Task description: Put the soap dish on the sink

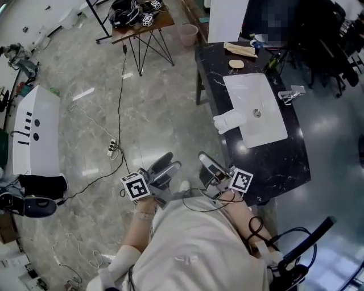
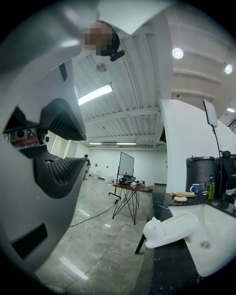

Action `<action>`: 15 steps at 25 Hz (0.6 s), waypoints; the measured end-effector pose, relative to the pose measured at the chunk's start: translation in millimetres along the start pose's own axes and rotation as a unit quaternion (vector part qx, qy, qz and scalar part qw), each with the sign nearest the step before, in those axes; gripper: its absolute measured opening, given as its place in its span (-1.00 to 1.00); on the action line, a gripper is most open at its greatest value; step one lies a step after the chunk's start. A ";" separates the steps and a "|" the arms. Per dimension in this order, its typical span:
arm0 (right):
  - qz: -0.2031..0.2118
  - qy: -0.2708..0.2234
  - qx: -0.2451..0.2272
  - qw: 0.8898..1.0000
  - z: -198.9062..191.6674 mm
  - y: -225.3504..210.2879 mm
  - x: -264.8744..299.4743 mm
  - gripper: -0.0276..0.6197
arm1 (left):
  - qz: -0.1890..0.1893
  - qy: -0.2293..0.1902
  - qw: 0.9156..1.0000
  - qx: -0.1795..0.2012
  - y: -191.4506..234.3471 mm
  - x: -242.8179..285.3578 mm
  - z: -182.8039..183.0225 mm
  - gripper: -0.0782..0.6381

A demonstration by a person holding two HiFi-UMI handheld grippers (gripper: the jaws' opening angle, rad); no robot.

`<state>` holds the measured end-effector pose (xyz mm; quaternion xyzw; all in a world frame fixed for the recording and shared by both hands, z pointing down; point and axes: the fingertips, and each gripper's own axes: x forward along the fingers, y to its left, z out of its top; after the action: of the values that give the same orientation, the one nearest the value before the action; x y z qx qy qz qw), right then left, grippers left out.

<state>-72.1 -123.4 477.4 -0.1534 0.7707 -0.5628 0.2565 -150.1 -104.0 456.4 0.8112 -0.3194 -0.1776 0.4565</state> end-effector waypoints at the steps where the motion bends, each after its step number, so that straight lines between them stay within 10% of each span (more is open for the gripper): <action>1: -0.003 -0.001 0.000 1.000 -1.1 -0.6 -1.7 -0.52 | -0.003 -0.002 1.000 -0.013 0.8 -0.5 -3.1 0.53; 8: -0.023 -0.023 -0.002 0.999 -1.1 -5.5 -17.9 -0.52 | 0.019 0.012 0.999 -0.033 12.4 2.3 -19.3 0.34; 11: -0.029 -0.031 -0.004 0.999 -1.0 -6.9 -23.0 -0.52 | 0.029 0.009 0.996 -0.082 21.2 -1.3 -28.1 -0.14; 15: -0.040 -0.042 -0.005 0.998 -1.1 -9.6 -28.7 -0.52 | 0.031 0.042 0.998 -0.026 19.1 7.3 -30.5 -0.27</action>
<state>-49.6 -110.5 493.1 -0.2085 0.7553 -0.5618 0.2653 -133.8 -97.1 488.6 0.7958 -0.3201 -0.1374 0.4954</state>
